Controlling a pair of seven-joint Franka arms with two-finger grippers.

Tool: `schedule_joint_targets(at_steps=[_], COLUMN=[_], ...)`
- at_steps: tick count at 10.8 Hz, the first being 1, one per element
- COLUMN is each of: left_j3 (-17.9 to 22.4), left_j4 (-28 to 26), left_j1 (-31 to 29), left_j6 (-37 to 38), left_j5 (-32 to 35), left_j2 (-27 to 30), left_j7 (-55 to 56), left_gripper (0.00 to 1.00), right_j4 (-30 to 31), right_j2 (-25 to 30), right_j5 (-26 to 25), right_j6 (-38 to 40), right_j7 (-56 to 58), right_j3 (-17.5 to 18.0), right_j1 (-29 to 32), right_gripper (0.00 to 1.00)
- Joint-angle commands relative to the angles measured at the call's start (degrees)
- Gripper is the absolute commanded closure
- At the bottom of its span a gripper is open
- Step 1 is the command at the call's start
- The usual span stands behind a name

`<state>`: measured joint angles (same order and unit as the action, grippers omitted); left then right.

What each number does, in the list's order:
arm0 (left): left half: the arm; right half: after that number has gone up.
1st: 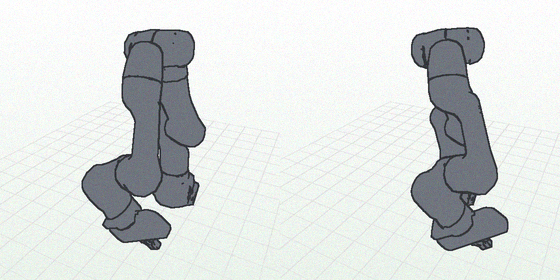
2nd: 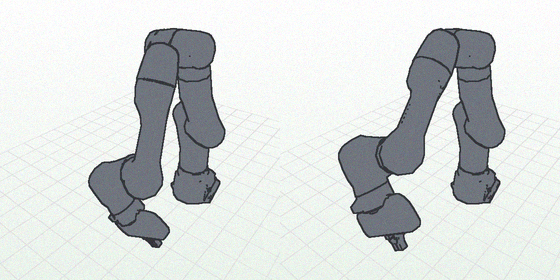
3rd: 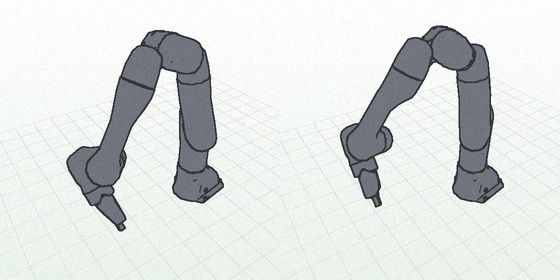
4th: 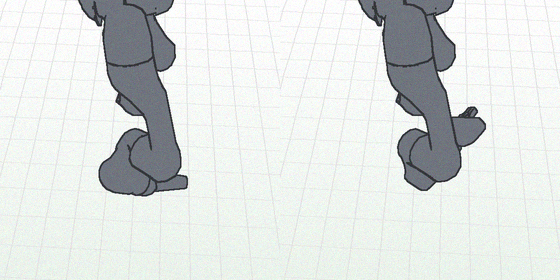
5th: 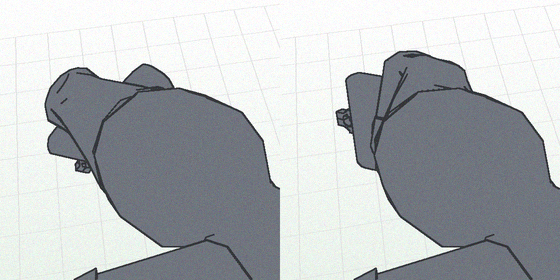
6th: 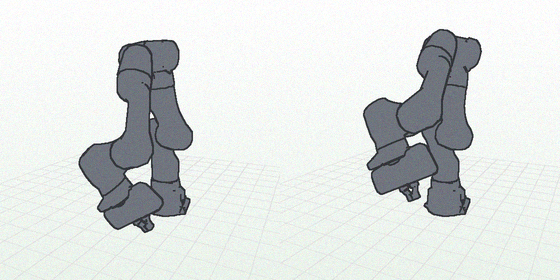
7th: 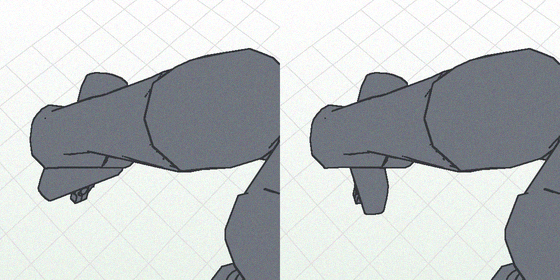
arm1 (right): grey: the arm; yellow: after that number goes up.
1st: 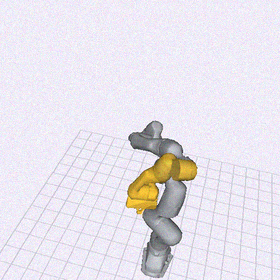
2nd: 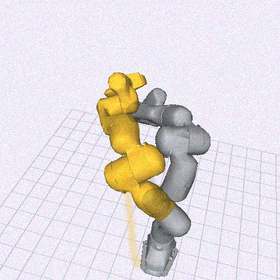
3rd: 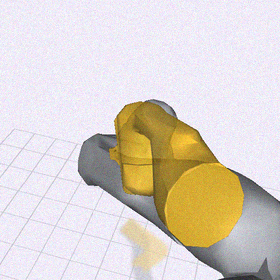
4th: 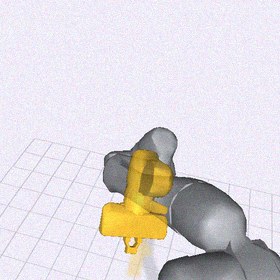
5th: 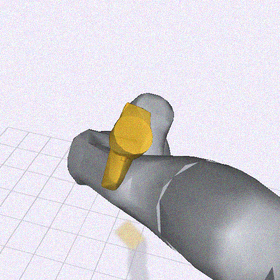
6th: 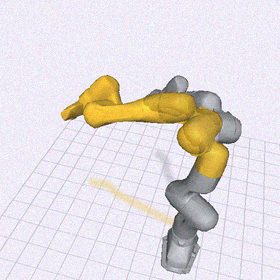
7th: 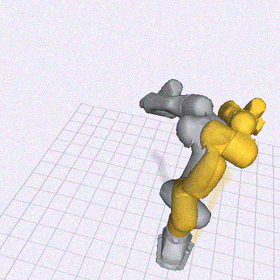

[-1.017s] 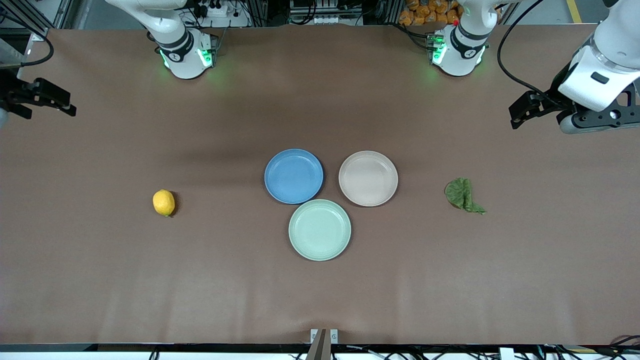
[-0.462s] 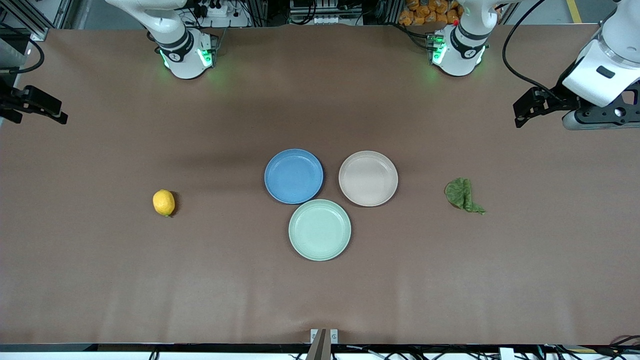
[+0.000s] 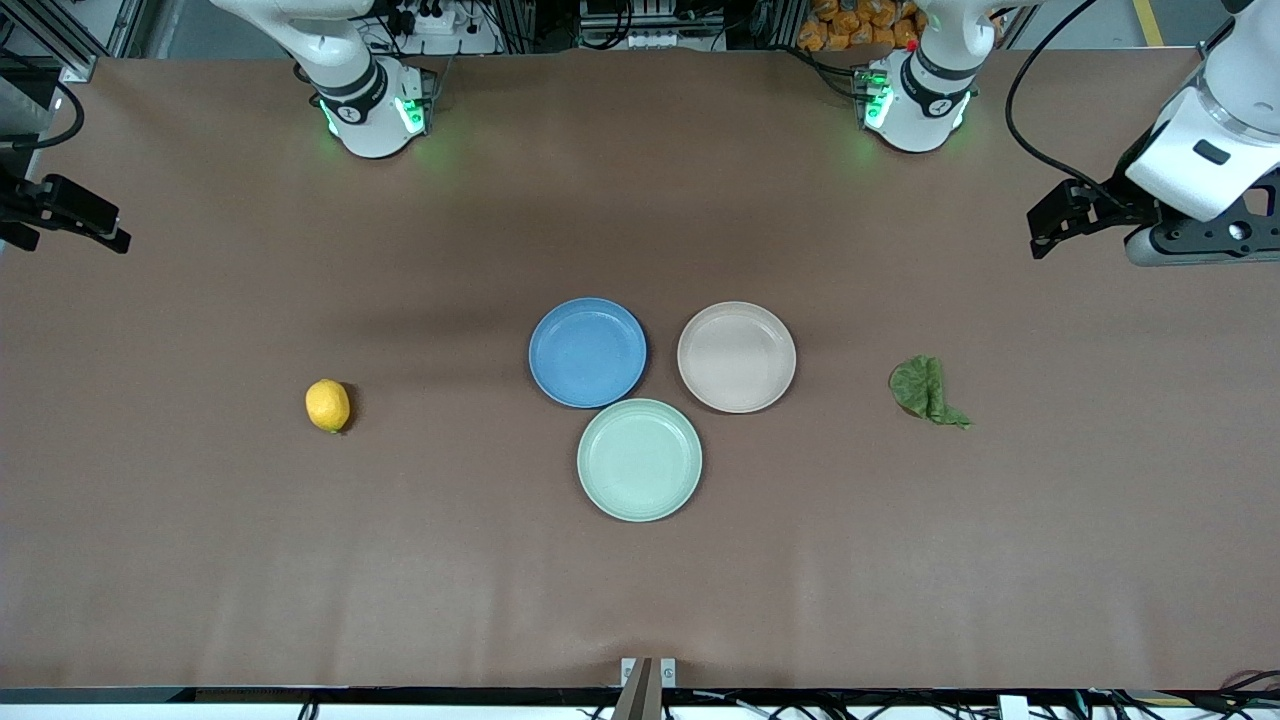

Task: Pick lemon and lettuce from blue and beige plates

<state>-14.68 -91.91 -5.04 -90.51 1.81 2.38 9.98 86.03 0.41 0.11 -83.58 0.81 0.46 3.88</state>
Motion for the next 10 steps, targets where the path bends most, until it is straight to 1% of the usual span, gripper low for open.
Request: schedule_joint_targets(at_steps=[1, 3, 5, 10], left_j3=[1.75, 3.51, 4.04, 4.39], left_j4=[0.85, 0.76, 0.76, 0.76], left_j1=[0.3, 0.56, 0.65, 0.65], left_j6=[0.07, 0.16, 0.07, 0.16], left_j5=[-0.67, -0.67, -0.67, -0.67], left_j2=[-0.27, -0.18, -0.27, -0.09], left_j7=[-1.98, -2.42, -4.35, -4.62], left_gripper=[0.0, 0.0, 0.0, 0.0], right_j4=[-1.66, -1.66, -1.66, -1.57], right_j2=[-0.94, -0.94, -0.94, -0.94], right_j5=[-0.64, -0.64, -0.55, -0.55], right_j6=[0.52, 0.61, 0.61, 0.7], right_j7=[-0.63, -0.63, -0.63, -0.63], right_j3=[0.6, 0.68, 0.68, 0.68], right_j1=[0.61, 0.52, 0.69, 0.78], right_gripper=[0.0, 0.0, 0.0, 0.0])
